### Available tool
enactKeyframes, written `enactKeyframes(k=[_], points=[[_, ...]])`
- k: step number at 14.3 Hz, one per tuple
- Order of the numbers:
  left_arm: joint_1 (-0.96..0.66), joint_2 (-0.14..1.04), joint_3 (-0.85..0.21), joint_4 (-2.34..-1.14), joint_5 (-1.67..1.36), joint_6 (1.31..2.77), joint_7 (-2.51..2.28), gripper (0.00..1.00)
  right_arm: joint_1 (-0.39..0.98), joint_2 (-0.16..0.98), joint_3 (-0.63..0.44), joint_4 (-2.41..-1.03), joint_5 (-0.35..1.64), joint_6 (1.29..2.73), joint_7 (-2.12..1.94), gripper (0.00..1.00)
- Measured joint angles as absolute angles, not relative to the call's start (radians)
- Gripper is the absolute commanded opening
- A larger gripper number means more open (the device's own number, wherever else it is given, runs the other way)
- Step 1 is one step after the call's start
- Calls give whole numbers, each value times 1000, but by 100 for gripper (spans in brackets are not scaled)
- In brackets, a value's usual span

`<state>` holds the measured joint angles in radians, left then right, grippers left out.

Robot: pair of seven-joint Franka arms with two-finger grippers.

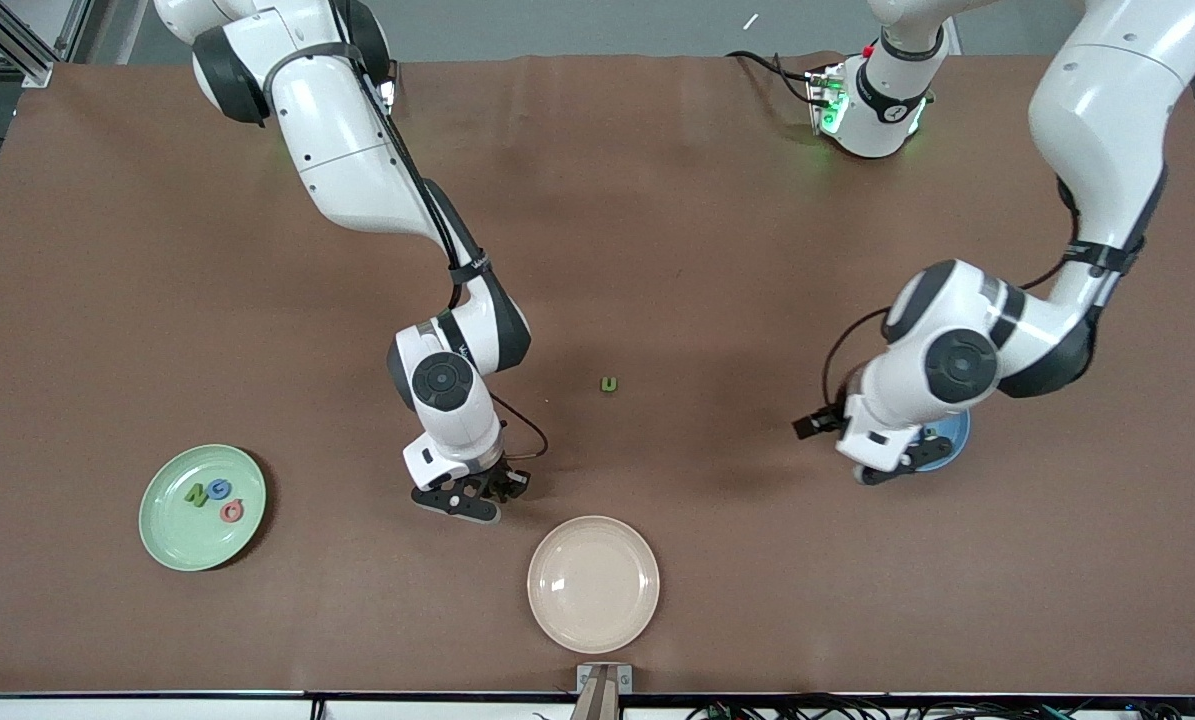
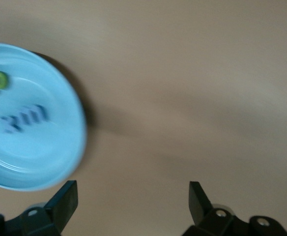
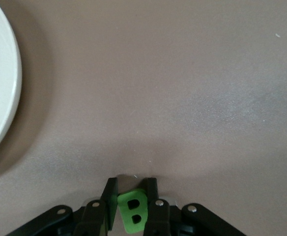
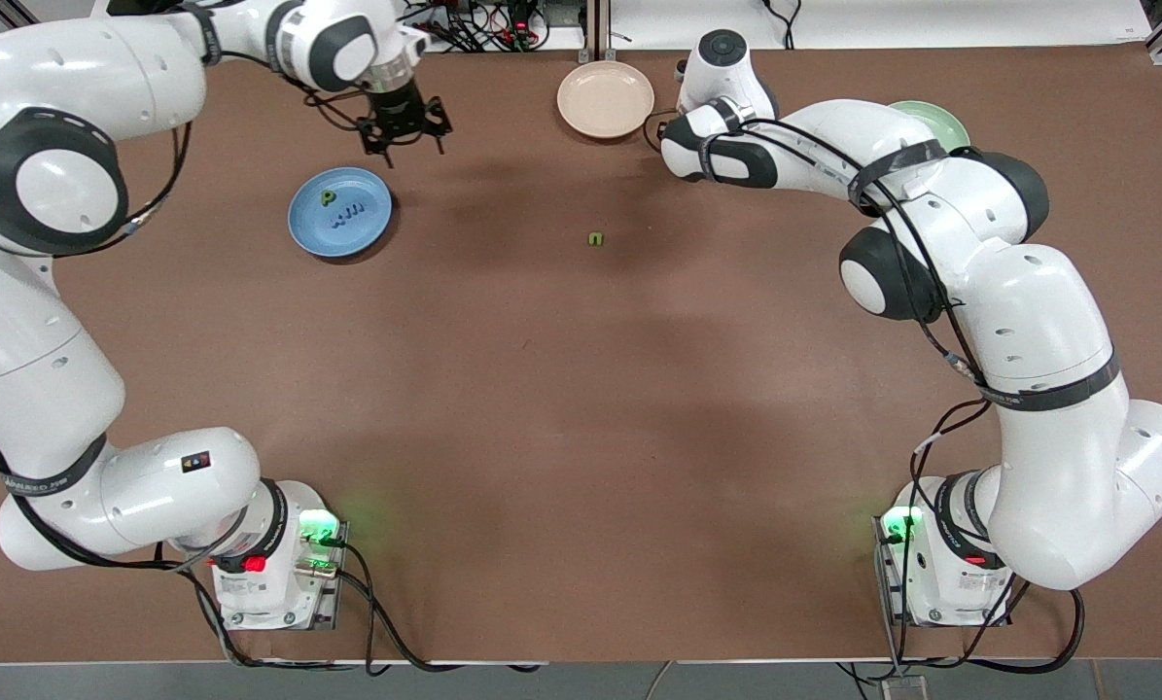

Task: Sort upper and lower case letters into plates
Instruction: 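Put green B on green plate while the left gripper reaches green n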

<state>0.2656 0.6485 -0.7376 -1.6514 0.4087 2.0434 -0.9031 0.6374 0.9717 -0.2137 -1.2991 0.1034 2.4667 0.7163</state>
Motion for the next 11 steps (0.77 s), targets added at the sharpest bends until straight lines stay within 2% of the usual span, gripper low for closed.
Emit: enactKeyframes(k=[3, 5, 8, 11], points=[[161, 655, -734, -1622, 408, 2044, -992, 85, 636, 972, -220, -1294, 103, 2455, 716, 0], [95, 671, -727, -1598, 421, 2055, -1005, 83, 615, 961, -235, -1265, 103, 2378, 689, 0], [-22, 717, -685, -1570, 519, 2133, -1005, 76, 520, 902, -243, -1229, 104, 2221, 520, 0], [-155, 805, -586, -1490, 611, 2183, -1003, 74, 402, 845, -250, -1226, 104, 2146, 252, 0]])
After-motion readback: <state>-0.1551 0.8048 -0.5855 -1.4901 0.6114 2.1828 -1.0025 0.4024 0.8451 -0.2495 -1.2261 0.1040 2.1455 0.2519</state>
